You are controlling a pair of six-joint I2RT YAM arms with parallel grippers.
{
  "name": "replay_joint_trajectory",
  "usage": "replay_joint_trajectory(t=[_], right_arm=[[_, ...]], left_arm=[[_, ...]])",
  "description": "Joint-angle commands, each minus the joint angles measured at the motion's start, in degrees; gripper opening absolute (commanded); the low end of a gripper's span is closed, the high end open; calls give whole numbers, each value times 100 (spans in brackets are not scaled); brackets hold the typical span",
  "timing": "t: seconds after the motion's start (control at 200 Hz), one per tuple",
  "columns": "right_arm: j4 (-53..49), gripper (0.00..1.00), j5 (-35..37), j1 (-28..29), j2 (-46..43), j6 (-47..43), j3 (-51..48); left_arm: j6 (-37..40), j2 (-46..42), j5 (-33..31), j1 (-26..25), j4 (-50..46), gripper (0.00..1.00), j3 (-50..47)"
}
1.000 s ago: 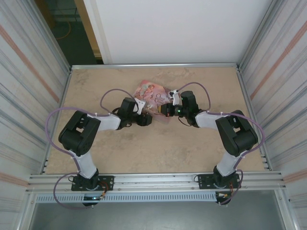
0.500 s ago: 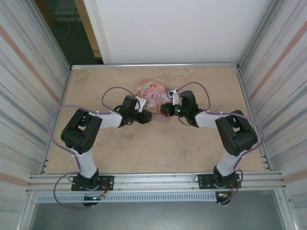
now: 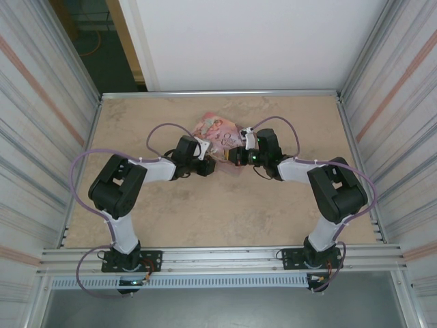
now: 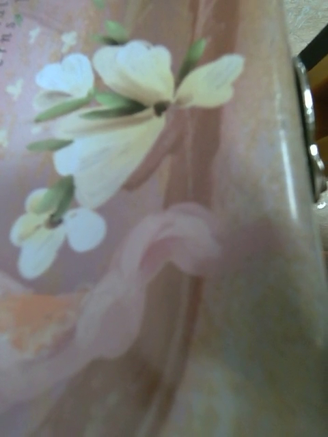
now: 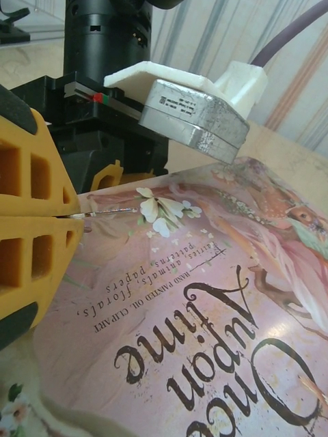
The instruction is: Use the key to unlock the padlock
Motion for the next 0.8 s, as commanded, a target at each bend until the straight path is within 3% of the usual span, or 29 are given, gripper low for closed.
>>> replay_joint_trajectory(t=[0.0,0.281,0.797], right_arm=[[-705,0,68,73,-240,-216,50],[-1136,0,226,94,-940,-501,-109],[-2365,0,1349,606,-2841,-1420,-918]], left_arm=[[-93,-233,-16,-82,111,22,16],[-640,-733,265,-109,-551,18,67],[-1898,-1350,1311,-112,-2174,4,658]])
